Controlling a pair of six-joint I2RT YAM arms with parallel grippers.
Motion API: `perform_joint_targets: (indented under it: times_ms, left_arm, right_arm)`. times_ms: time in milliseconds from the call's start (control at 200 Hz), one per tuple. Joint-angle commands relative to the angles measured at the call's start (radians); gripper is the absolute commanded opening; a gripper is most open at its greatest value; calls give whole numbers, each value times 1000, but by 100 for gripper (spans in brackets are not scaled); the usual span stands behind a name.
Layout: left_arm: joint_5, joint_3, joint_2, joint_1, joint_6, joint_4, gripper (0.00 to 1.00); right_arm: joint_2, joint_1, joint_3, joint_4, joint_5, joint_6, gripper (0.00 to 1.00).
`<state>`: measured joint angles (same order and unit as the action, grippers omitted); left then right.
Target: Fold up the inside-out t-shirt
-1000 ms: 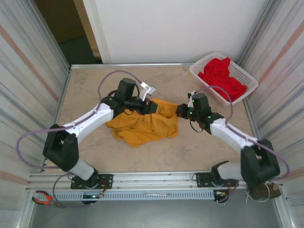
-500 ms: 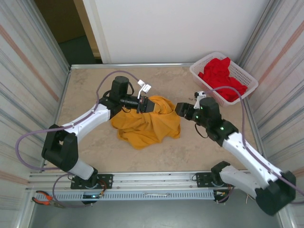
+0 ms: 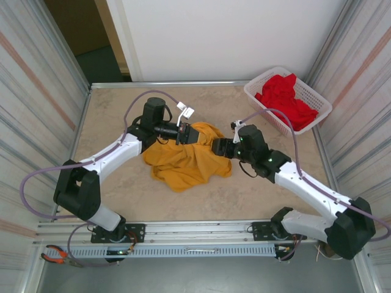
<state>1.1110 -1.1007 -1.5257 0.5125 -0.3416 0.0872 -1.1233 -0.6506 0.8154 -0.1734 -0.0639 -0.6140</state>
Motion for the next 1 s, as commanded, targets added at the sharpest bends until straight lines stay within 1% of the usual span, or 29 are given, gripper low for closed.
perform_joint_targets:
  times_ms: [0, 135, 175, 245, 341, 451, 491, 536, 581, 621, 656, 711, 741, 812, 897, 997]
  left_arm:
    - [33, -9, 21, 4, -7, 37, 0]
    - [39, -6, 17, 8, -5, 36, 0]
    - [41, -5, 15, 9, -5, 36, 0]
    - [45, -5, 14, 9, -4, 37, 0]
    - [46, -5, 13, 9, -3, 39, 0]
    - [4, 1, 14, 2, 0, 34, 0]
    - [-49, 9, 18, -4, 2, 23, 0]
    - [-117, 18, 25, -17, 4, 4, 4]
    - [-176, 33, 28, -29, -4, 9, 5]
    - [-225, 39, 27, -44, -20, 3, 12]
    - [-240, 43, 23, -53, -31, 14, 18]
    - [-273, 44, 15, -59, -42, 20, 31]
    - [-287, 42, 11, -57, -41, 16, 36]
    - [-333, 27, 5, -57, -35, -4, 44]
    - [-421, 18, 19, -55, -18, -51, 51]
    - [-541, 52, 97, -38, 10, -66, 53]
  right_arm:
    - [-32, -2, 64, 63, -30, 39, 58]
    - [-65, 0, 97, 61, -62, 60, 52]
    - [-71, 2, 106, 57, -69, 66, 47]
    - [-78, 4, 113, 52, -85, 75, 30]
    - [-73, 21, 109, 48, -114, 80, 0]
    - [-24, 65, 86, 48, -159, 69, 0]
    - [4, 85, 77, 51, -181, 55, 0]
    - [41, 108, 69, 61, -218, 39, 0]
    - [74, 124, 67, 66, -254, 26, 0]
    - [98, 134, 69, 64, -275, 18, 0]
    - [117, 138, 72, 64, -291, 10, 0]
    - [128, 141, 74, 70, -318, -4, 0]
    - [128, 142, 75, 77, -331, -15, 0]
    - [159, 145, 65, 116, -372, -51, 0]
    - [163, 156, 43, 181, -414, -106, 0]
    - [165, 163, 36, 193, -417, -128, 0]
